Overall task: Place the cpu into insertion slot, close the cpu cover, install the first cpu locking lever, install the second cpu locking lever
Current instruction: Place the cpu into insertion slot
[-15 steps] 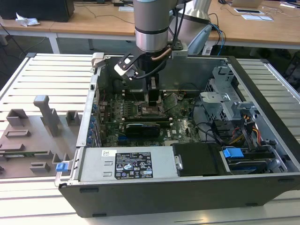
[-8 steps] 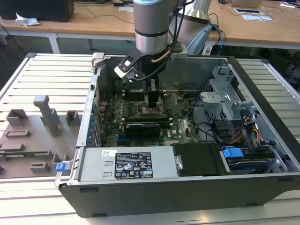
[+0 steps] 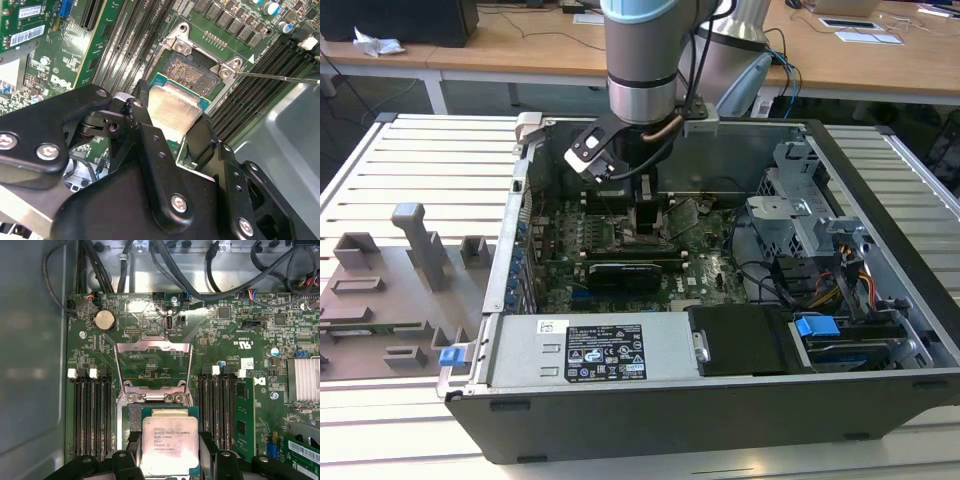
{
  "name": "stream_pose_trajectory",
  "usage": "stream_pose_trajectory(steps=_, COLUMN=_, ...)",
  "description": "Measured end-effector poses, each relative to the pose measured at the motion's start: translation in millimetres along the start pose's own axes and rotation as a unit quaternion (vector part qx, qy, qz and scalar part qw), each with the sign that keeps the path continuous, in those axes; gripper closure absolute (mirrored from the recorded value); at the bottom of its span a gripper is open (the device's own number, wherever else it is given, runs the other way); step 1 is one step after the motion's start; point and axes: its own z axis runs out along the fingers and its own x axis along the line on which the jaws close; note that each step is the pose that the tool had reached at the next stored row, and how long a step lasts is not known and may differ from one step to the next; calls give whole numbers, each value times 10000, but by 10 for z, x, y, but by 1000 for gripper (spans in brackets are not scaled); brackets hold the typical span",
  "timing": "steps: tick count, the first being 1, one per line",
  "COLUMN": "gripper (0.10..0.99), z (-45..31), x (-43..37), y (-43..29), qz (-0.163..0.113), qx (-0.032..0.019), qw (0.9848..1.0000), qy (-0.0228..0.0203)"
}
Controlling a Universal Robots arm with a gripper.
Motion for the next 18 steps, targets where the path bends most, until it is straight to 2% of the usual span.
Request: stream_pose_trajectory(steps=18, gripper=545, z=100, x=21, y=-9, qz=0, qx=0, qw=10000, qy=0)
